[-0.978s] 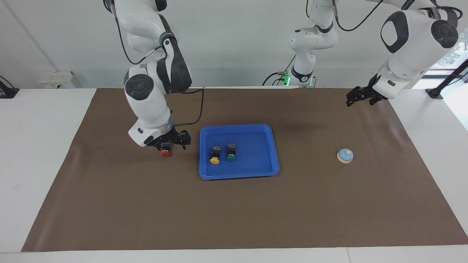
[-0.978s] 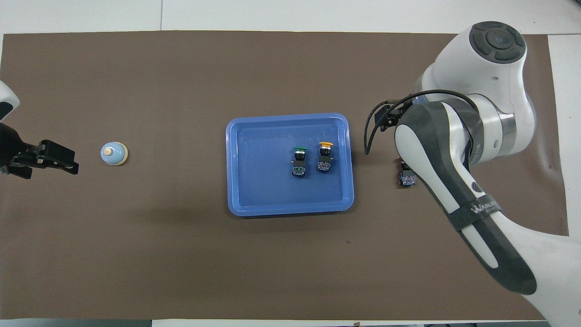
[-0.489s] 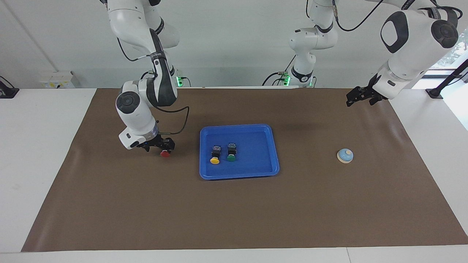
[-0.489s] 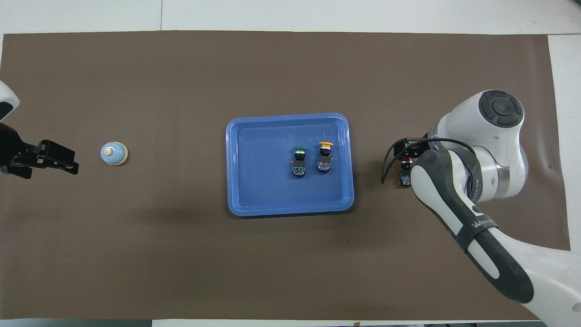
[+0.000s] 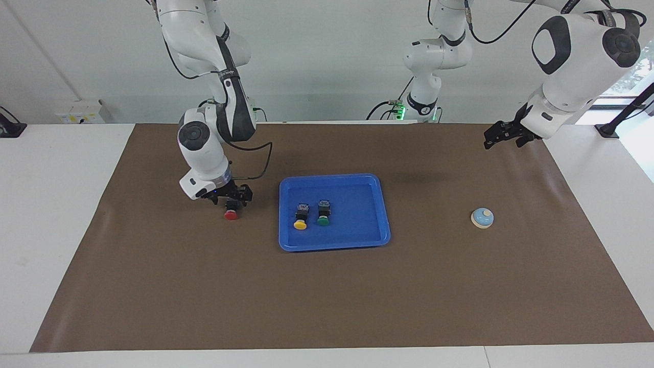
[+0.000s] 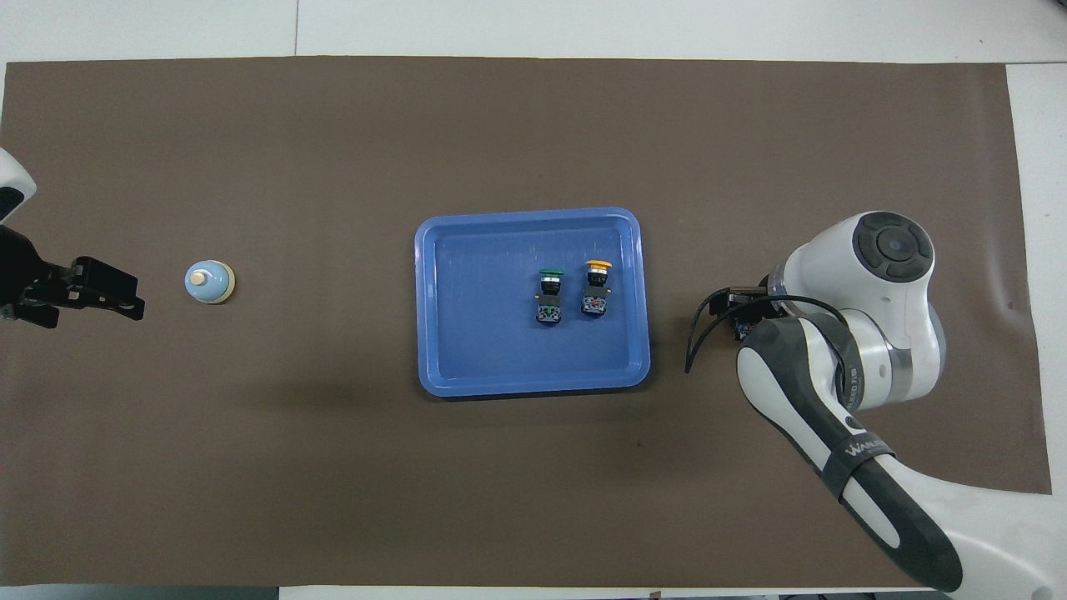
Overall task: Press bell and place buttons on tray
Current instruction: 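Carry the red button with the right gripper over the tray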
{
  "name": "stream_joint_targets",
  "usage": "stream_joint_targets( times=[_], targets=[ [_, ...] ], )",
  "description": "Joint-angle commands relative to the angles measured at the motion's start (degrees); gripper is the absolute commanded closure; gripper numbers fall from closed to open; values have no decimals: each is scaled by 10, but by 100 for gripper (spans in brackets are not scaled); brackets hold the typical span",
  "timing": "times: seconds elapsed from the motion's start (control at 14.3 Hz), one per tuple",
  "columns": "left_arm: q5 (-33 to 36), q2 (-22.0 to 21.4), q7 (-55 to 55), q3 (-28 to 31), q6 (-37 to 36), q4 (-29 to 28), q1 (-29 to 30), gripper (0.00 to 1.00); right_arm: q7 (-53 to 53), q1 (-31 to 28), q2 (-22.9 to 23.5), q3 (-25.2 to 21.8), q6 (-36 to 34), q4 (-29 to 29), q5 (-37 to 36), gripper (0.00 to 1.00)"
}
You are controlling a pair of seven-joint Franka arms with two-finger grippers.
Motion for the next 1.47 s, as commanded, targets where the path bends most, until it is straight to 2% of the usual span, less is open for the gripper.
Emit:
stream_joint_targets(
  times=[0.0, 0.07, 0.42, 0.63, 0.84, 0.91, 1.12, 1.4],
  targets=[
    [6, -4, -4, 5, -6, 4, -6, 0, -11, -5, -16, 3, 42, -41, -8, 0],
    [6, -4, -4, 5, -6, 4, -6, 0, -10, -5, -16, 3, 42, -42, -8, 10],
    [6, -4, -4, 5, -6, 4, -6, 0, -8, 1, -16, 8, 44, -44, -8, 99],
    [6, -5, -4, 5, -6, 4, -6, 0, -3, 27, -11, 8, 17, 5, -8, 100],
    [6, -4, -4, 5, -6, 4, -6, 0, -2, 65, 18, 8, -101, 145, 1, 100],
    [6, -5, -4, 5, -6, 4, -6, 0, 6, 90, 27, 8, -119, 176, 4, 100],
    [6, -4, -4, 5, -6, 4, -6, 0, 120, 174, 60, 8, -136, 229, 5, 100],
    [6, -5, -4, 5, -6, 4, -6, 0, 200, 240, 148, 8, -135, 325, 5, 100]
  ],
)
